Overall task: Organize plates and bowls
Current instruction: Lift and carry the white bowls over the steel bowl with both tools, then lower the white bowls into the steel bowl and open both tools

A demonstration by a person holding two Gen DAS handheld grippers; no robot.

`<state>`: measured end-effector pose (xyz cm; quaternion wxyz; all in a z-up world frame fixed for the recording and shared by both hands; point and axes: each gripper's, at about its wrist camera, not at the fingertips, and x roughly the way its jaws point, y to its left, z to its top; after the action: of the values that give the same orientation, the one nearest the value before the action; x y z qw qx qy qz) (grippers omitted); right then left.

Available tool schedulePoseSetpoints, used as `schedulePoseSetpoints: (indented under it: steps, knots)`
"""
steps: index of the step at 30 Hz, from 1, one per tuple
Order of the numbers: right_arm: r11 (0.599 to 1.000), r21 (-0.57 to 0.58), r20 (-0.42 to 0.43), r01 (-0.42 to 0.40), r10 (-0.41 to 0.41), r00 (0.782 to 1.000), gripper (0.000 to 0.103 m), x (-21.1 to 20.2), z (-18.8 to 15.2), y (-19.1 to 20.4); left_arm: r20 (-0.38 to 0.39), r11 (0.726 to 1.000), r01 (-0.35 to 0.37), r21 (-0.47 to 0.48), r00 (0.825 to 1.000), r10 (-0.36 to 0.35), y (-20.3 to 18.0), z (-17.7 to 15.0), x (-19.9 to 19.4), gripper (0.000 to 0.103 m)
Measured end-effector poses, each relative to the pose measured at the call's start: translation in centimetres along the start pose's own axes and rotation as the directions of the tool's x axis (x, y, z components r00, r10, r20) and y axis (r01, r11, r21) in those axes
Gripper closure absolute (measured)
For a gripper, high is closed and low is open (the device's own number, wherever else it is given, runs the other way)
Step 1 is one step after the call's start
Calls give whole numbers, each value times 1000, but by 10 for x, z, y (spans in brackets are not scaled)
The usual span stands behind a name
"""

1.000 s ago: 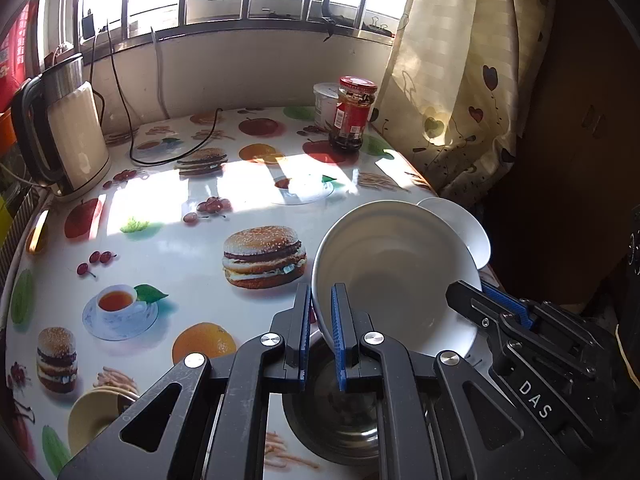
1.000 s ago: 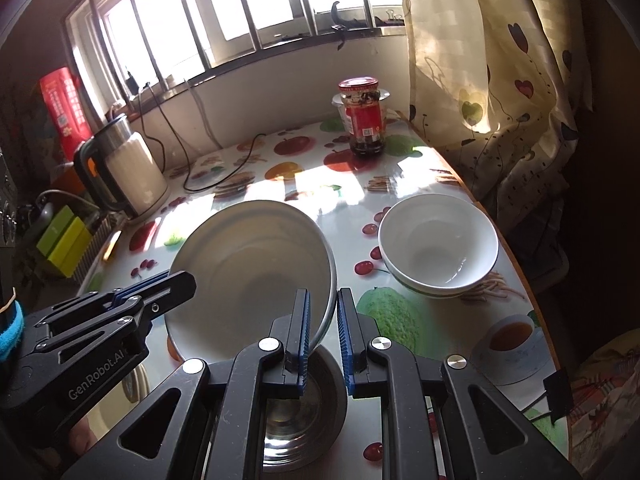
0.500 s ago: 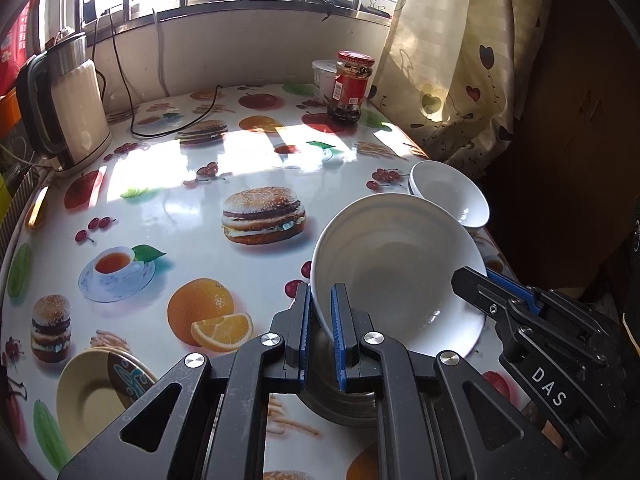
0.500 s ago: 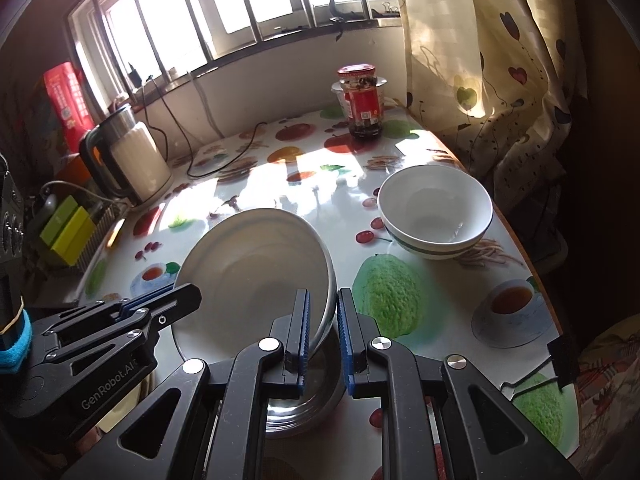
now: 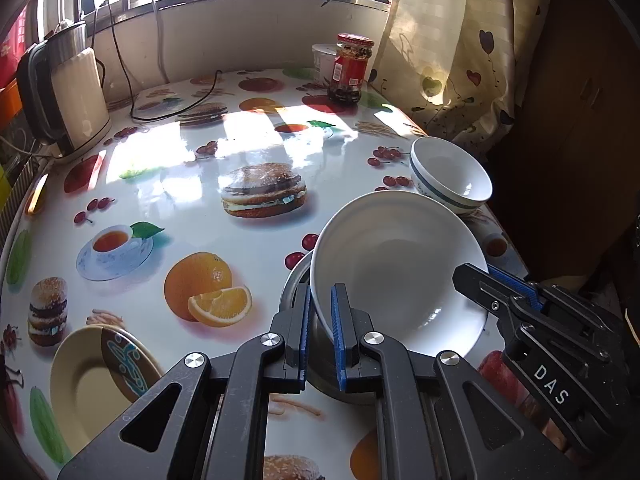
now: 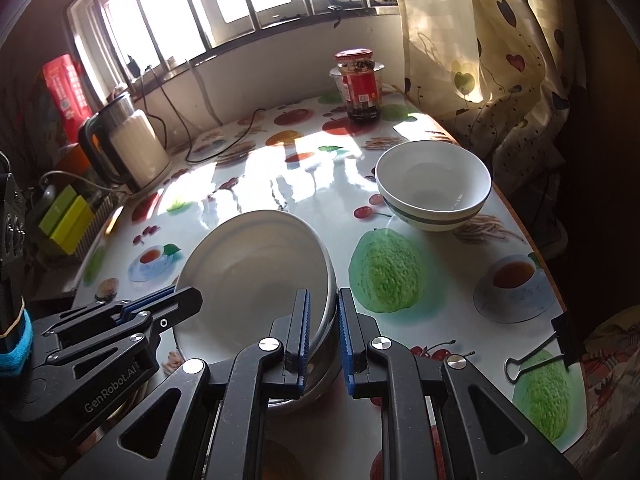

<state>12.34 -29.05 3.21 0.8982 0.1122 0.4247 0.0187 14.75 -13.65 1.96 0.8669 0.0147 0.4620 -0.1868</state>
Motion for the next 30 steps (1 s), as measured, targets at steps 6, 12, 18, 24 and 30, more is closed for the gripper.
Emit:
schedulePoseSetpoints:
  steps: [6,12,18,24,30]
  knots:
    - [1000,13,-21,-2,3,1000,89,4,-8,-2,-15,1000,-6,1,1000,6,0,-5,3,93]
    - [1000,14,-24,-2,2,1000,89,5,-9,-2,-24,1000,-9,0,1000,9,0,-7,5,93]
    - [1000,16,-36,-1,2,999,89,9,-13,0,-38,1000,-11,-4,999,11,2,-8,7,93]
    - [1000,16,-39,-1,1,999,89,10,-14,0,-38,1000,-12,-4,999,12,1,-8,8,93]
    - [1000,17,-38,-1,2,999,89,10,-14,0,-38,1000,-11,-4,999,11,1,-8,8,93]
